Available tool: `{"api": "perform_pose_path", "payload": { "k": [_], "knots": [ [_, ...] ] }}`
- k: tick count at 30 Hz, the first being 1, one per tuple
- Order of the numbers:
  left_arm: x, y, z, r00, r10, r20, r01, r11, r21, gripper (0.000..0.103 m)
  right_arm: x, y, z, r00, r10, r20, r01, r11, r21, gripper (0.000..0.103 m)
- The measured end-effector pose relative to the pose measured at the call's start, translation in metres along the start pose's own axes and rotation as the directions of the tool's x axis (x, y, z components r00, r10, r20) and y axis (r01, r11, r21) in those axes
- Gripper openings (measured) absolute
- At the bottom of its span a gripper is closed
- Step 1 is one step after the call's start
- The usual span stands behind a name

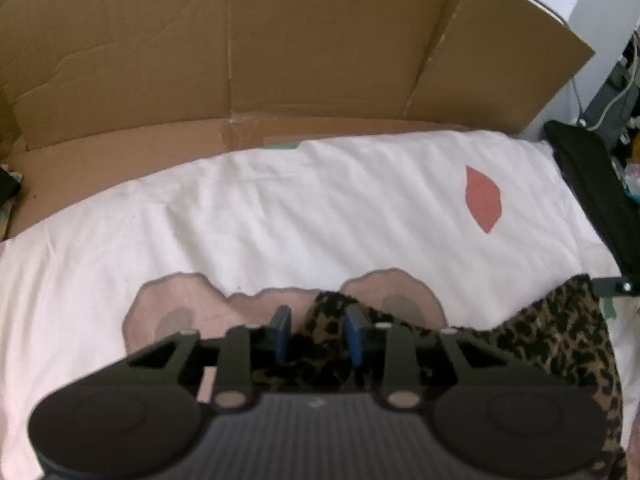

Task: Fold clothes
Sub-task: 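Lift the leopard garment by its waistband with both tools, raising it off the duvet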

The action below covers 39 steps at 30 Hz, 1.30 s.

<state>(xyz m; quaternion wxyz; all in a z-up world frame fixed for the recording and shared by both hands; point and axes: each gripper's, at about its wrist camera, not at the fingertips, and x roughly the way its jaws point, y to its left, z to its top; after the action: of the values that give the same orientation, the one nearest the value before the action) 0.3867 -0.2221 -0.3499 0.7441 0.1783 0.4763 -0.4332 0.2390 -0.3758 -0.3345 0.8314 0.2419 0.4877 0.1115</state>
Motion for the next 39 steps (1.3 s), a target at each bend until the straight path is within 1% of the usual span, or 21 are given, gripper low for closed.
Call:
{"api": "perform_pose_path", "payload": {
  "k": [1, 2, 3, 4, 5, 8, 11, 12, 15, 17, 20, 22, 23, 24, 25, 26, 27, 28, 31, 35, 39],
  "knots": [
    [-0.002, 0.001, 0.001, 1.000, -0.006, -0.001, 0.006, 1.000, 0.012, 0.044, -0.004, 0.001, -0.001, 1.000, 0.005, 0.012, -0.005, 1.000, -0.008, 0.043],
    [-0.003, 0.001, 0.001, 1.000, -0.006, -0.003, 0.006, 1.000, 0.026, 0.048, -0.007, 0.001, -0.003, 1.000, 0.022, 0.018, -0.022, 1.000, -0.004, 0.044],
    [-0.005, 0.001, 0.001, 1.000, -0.004, -0.006, 0.004, 0.999, 0.041, 0.055, -0.008, 0.001, -0.006, 0.999, 0.036, 0.013, -0.036, 0.999, -0.004, 0.044],
    [-0.006, 0.001, 0.002, 1.000, -0.002, -0.008, 0.003, 0.998, 0.057, 0.059, -0.007, 0.002, -0.009, 0.999, 0.038, 0.000, -0.038, 0.999, -0.014, 0.044],
    [-0.006, 0.003, 0.002, 1.000, -0.006, -0.015, 0.007, 0.998, 0.066, 0.060, -0.006, 0.002, -0.013, 0.999, 0.038, -0.013, -0.038, 0.999, -0.024, 0.045],
    [-0.002, 0.009, 0.002, 0.996, -0.043, -0.073, 0.048, 0.997, 0.068, 0.060, -0.002, -0.002, -0.025, 0.999, 0.030, -0.039, -0.031, 0.999, -0.035, 0.048],
    [0.006, 0.011, -0.005, 0.992, -0.040, -0.122, 0.053, 0.993, 0.108, 0.062, 0.004, -0.008, -0.036, 0.997, 0.033, -0.074, -0.036, 0.998, -0.041, 0.048],
    [0.008, 0.013, -0.007, 0.991, -0.040, -0.127, 0.054, 0.992, 0.113, 0.063, 0.006, -0.008, -0.038, 0.996, 0.034, -0.081, -0.038, 0.998, -0.056, 0.048],
    [0.013, 0.019, -0.012, 0.989, -0.058, -0.139, 0.069, 0.995, 0.071, 0.065, 0.011, -0.007, -0.043, 0.995, 0.036, -0.093, -0.046, 0.994, -0.102, 0.048],
    [0.017, 0.019, -0.016, 0.985, -0.051, -0.163, 0.066, 0.994, 0.092, 0.066, 0.016, -0.004, -0.042, 0.994, 0.036, -0.100, -0.049, 0.991, -0.125, 0.048],
    [0.020, 0.018, -0.016, 0.979, -0.044, -0.197, 0.068, 0.991, 0.114, 0.065, 0.024, 0.005, -0.042, 0.994, 0.019, -0.104, -0.040, 0.978, -0.203, 0.048],
    [0.021, 0.016, -0.013, 0.976, -0.041, -0.216, 0.067, 0.991, 0.114, 0.061, 0.028, 0.010, -0.042, 0.995, 0.013, -0.100, -0.036, 0.971, -0.235, 0.048],
    [0.021, 0.015, -0.014, 0.975, -0.037, -0.220, 0.065, 0.990, 0.124, 0.058, 0.030, 0.012, -0.041, 0.995, 0.011, -0.097, -0.035, 0.968, -0.250, 0.041],
    [0.020, 0.012, -0.014, 0.974, -0.038, -0.223, 0.070, 0.988, 0.137, 0.047, 0.031, 0.014, -0.041, 0.995, 0.008, -0.095, -0.033, 0.964, -0.265, 0.036],
    [0.019, 0.010, -0.014, 0.973, -0.042, -0.225, 0.077, 0.985, 0.152, 0.026, 0.032, 0.016, -0.040, 0.995, 0.003, -0.095, -0.030, 0.961, -0.276, 0.023],
    [0.017, 0.008, -0.015, 0.975, -0.038, -0.221, 0.076, 0.984, 0.163, 0.015, 0.032, 0.018, -0.039, 0.995, -0.002, -0.096, -0.026, 0.958, -0.286, 0.012],
    [0.014, 0.005, -0.016, 0.976, -0.033, -0.214, 0.071, 0.982, 0.173, 0.008, 0.030, 0.020, -0.038, 0.996, -0.007, -0.090, -0.020, 0.956, -0.293, 0.012],
    [0.010, 0.004, -0.017, 0.981, -0.027, -0.191, 0.061, 0.983, 0.174, 0.006, 0.028, 0.022, -0.036, 0.996, -0.012, -0.083, -0.014, 0.954, -0.299, 0.010],
    [-0.006, 0.001, -0.020, 0.994, 0.007, -0.113, 0.016, 0.979, 0.203, 0.005, 0.014, 0.022, -0.023, 1.000, -0.009, -0.029, 0.001, 0.963, -0.269, 0.009],
    [-0.025, 0.009, -0.015, 0.999, 0.009, -0.051, 0.000, 0.987, 0.163, 0.005, 0.007, 0.034, -0.002, 1.000, -0.019, 0.004, 0.019, 0.955, -0.297, 0.008],
    [-0.040, 0.020, -0.004, 0.999, 0.043, -0.001, -0.043, 0.991, 0.127, 0.005, 0.007, 0.052, 0.017, 0.999, -0.038, 0.032, 0.046, 0.942, -0.331, 0.008]
  ]
}}
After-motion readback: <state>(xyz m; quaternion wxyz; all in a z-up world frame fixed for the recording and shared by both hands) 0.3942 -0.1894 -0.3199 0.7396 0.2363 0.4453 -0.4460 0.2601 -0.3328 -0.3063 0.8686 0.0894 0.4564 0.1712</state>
